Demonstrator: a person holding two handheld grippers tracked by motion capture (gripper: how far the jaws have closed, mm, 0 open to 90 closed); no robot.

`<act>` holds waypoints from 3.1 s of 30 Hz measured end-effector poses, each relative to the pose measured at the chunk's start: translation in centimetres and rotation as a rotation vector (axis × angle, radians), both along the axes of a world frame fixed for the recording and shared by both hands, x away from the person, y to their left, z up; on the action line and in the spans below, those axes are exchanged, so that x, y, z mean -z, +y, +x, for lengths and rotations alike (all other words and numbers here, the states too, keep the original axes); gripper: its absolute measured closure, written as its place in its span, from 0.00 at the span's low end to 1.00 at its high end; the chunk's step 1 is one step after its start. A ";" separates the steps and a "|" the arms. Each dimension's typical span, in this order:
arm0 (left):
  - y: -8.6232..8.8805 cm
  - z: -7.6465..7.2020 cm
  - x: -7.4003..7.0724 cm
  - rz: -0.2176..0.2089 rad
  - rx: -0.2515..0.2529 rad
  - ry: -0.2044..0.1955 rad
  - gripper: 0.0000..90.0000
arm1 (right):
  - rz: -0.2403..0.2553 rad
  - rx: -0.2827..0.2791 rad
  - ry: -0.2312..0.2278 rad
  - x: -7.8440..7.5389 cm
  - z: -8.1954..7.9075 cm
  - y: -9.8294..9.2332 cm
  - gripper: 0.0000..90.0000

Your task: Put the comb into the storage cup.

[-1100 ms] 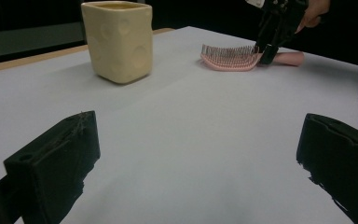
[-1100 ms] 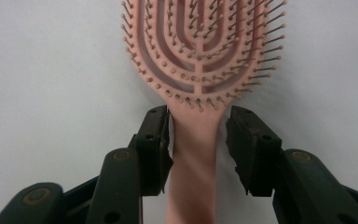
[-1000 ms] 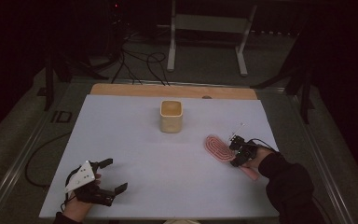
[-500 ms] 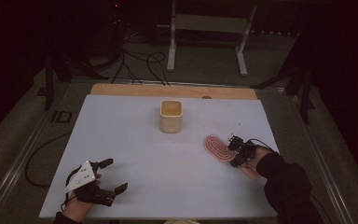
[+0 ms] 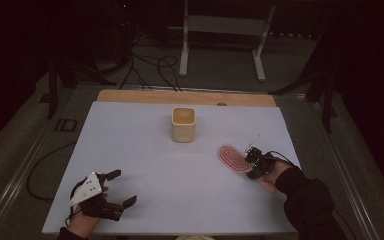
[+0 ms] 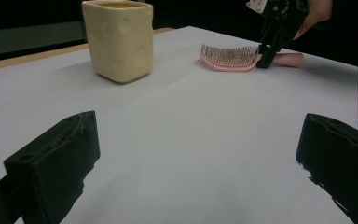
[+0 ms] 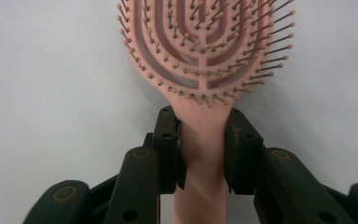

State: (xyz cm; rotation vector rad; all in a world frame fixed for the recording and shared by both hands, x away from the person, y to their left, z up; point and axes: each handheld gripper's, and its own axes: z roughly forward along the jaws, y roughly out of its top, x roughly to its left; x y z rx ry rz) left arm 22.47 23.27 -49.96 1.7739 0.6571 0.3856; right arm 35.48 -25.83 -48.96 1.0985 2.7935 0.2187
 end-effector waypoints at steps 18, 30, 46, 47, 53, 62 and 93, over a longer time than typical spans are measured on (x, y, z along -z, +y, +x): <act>0.0 0.0 0.0 -0.003 -0.003 0.002 0.00 | 0.082 0.016 -0.126 -0.5 -1.4 -0.5 0.78; 0.0 0.0 0.0 -0.001 -0.003 0.001 0.00 | 0.153 -0.003 -0.194 -1.1 -1.9 0.0 0.78; 0.0 0.0 0.0 -0.002 -0.002 0.001 0.00 | 0.398 0.027 -0.300 -1.7 -3.0 0.6 0.79; 0.0 0.0 0.0 -0.002 -0.002 0.001 0.00 | 0.406 0.020 -0.312 -1.7 -3.2 0.7 0.79; 0.0 0.0 0.0 -0.002 -0.001 0.002 0.00 | 0.463 0.010 -0.382 -1.9 -4.4 1.6 0.79; 0.0 0.0 0.0 -0.002 -0.001 0.003 0.00 | 0.527 -0.029 -0.456 -2.1 -6.1 2.9 0.80; -0.5 0.1 -0.1 -0.010 0.006 0.017 0.00 | 0.837 0.033 -0.690 -3.2 -9.7 2.0 0.80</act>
